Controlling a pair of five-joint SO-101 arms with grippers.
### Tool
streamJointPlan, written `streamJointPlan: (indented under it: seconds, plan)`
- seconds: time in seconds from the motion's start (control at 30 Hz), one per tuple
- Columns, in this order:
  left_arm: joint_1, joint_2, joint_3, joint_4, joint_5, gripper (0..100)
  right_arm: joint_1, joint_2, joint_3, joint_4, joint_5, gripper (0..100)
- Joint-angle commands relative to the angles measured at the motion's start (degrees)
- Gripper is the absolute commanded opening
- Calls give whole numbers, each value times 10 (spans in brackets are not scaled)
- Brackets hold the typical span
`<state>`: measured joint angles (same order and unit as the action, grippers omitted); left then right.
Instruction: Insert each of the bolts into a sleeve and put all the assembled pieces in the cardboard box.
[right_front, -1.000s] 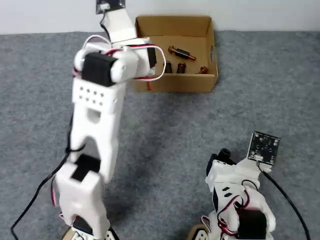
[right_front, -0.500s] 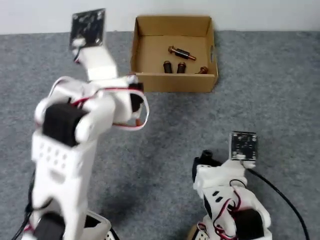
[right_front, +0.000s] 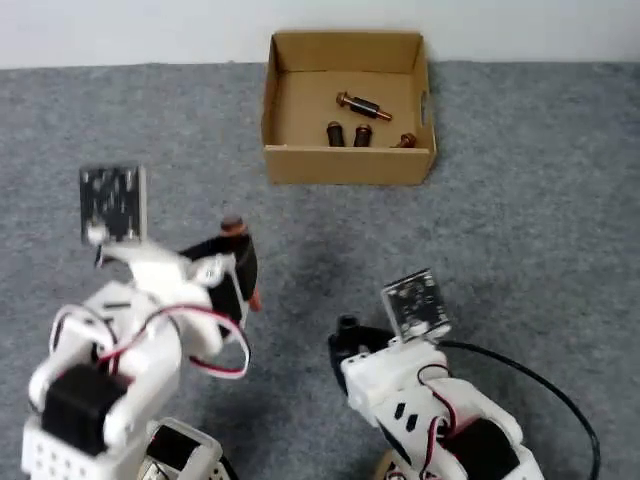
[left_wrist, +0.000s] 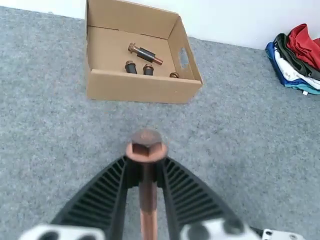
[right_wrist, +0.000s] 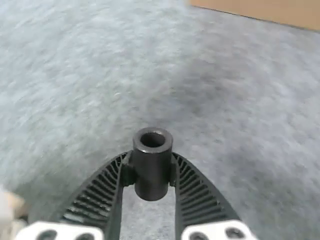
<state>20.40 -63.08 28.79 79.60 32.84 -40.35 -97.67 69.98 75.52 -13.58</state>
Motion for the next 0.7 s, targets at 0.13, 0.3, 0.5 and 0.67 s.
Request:
streamJointPlan:
  seconds: [0.13,0.3,0.5,0.67]
  plan:
    - [5,-187,174,-105,0,5,-76,-5,-25,-41,76,8]
    - [56,-286,251,-144,33,5,-105,-1,-25,-77,138,8]
    - [113,-317,276,-166,48,5,-109,0,-25,-127,220,8]
    - [113,-314,276,-165,48,5,-109,1,-25,-158,245,8]
